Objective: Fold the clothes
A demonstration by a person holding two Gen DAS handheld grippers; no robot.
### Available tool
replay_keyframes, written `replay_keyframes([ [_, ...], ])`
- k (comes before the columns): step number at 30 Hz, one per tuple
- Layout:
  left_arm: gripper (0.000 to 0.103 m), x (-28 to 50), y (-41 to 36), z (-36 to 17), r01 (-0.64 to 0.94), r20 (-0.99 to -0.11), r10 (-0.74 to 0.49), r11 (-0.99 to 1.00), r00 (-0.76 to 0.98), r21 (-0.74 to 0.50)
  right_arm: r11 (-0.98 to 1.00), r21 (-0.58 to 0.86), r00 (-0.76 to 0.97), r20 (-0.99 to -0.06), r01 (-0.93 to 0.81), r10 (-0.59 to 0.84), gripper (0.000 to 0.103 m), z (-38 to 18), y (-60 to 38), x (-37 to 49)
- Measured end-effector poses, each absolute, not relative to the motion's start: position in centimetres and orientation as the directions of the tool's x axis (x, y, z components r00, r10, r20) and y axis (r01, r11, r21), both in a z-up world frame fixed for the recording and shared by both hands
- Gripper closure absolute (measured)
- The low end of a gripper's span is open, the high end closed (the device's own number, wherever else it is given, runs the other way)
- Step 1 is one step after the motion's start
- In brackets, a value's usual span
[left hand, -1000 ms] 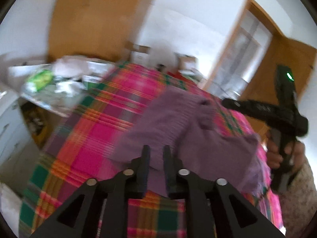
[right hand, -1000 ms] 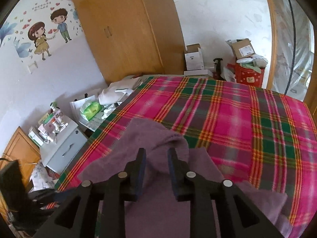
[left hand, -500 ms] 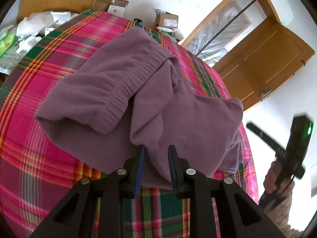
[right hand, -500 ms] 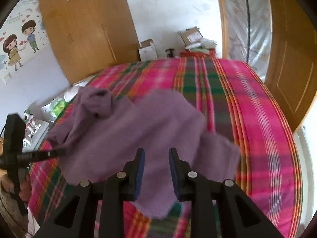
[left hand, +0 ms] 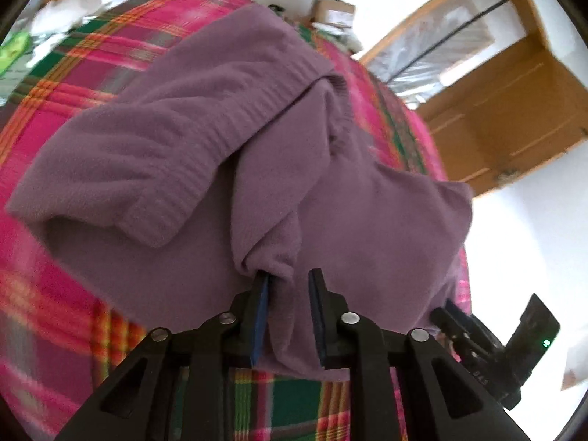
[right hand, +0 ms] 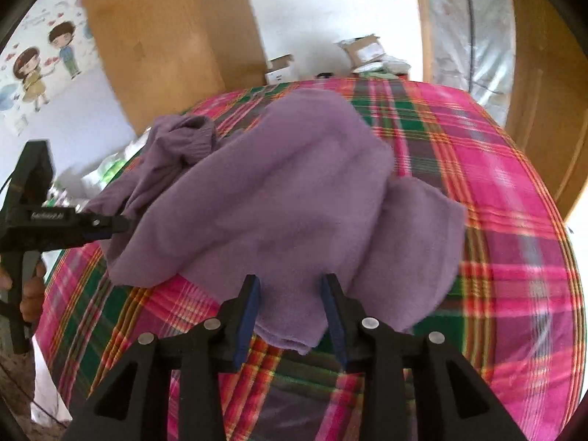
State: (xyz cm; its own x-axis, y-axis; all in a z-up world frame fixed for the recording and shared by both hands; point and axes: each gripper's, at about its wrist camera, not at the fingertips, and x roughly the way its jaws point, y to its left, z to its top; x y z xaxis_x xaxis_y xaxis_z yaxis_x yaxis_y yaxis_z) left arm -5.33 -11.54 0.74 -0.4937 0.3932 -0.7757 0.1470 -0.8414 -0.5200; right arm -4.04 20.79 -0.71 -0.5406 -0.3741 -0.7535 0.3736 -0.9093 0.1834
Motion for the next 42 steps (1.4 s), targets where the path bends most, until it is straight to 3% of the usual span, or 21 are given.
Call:
replay_keyframes([
  [5,0.081,-4.3,-11.3,1.3,0.181,-0.809,0.299,-0.88,-0.505,-0.438,-0.917,0.192,-0.549,-0.752,0.348,-0.366,0.067,-1.3,21.2,-4.3],
  [7,0.075,-4.2,-10.8,1.3,0.169,-0.815,0.288,-0.892,-0.502,-0.42,-0.916,0.197,-0.555,-0.745,0.349,-0.371,0.067,-1.4,21.1,-4.3],
  [11,0.072,-4.4,-10.4,0.6,0.197,-0.836,0.257,-0.899,-0.485,-0.391,-0.913,0.204,-0.572,-0.725,0.354,-0.383,0.092,-1.2,21.2,-4.3],
  [12,0.072,-4.5,-10.5,0.6,0.202,-0.83,0.275,-0.888,-0.485,-0.412,-0.912,0.206,-0.577,-0.72,0.354,-0.386,0.093,-1.0,21.3,-4.3],
  [14,0.074,-4.6,-10.5,0.4,0.196,-0.813,0.326,-0.864,-0.483,-0.463,-0.916,0.192,-0.601,-0.704,0.351,-0.378,0.094,-0.4,21.4,-3.9],
  [16,0.098,-4.8,-10.4,0.2,0.198,-0.81,0.342,-0.856,-0.475,-0.478,-0.923,0.162,-0.638,-0.681,0.349,-0.36,0.094,0.6,21.6,-3.2],
  [27,0.098,-3.0,-11.2,4.7,0.131,-0.673,0.405,-0.792,-0.618,-0.596,-0.951,0.116,-0.738,-0.607,0.287,-0.297,0.095,4.9,24.4,-0.9],
  [29,0.098,-3.4,-11.0,4.9,0.12,-0.646,0.43,-0.768,-0.631,-0.629,-0.96,0.102,-0.751,-0.604,0.261,-0.268,0.099,5.0,24.7,-0.9],
  [33,0.098,-4.3,-10.6,6.3,0.09,-0.602,0.455,-0.745,-0.657,-0.661,-0.951,0.092,-0.735,-0.614,0.295,-0.287,0.098,4.8,24.3,-0.9],
  [37,0.098,-5.5,-10.1,7.9,0.058,-0.571,0.467,-0.738,-0.675,-0.672,-0.91,0.073,-0.71,-0.601,0.409,-0.367,0.079,4.7,22.0,0.3],
  [42,0.098,-7.1,-9.9,8.6,0.055,-0.552,0.466,-0.728,-0.692,-0.684,-0.844,0.042,-0.659,-0.604,0.535,-0.448,0.069,3.9,18.6,1.4],
])
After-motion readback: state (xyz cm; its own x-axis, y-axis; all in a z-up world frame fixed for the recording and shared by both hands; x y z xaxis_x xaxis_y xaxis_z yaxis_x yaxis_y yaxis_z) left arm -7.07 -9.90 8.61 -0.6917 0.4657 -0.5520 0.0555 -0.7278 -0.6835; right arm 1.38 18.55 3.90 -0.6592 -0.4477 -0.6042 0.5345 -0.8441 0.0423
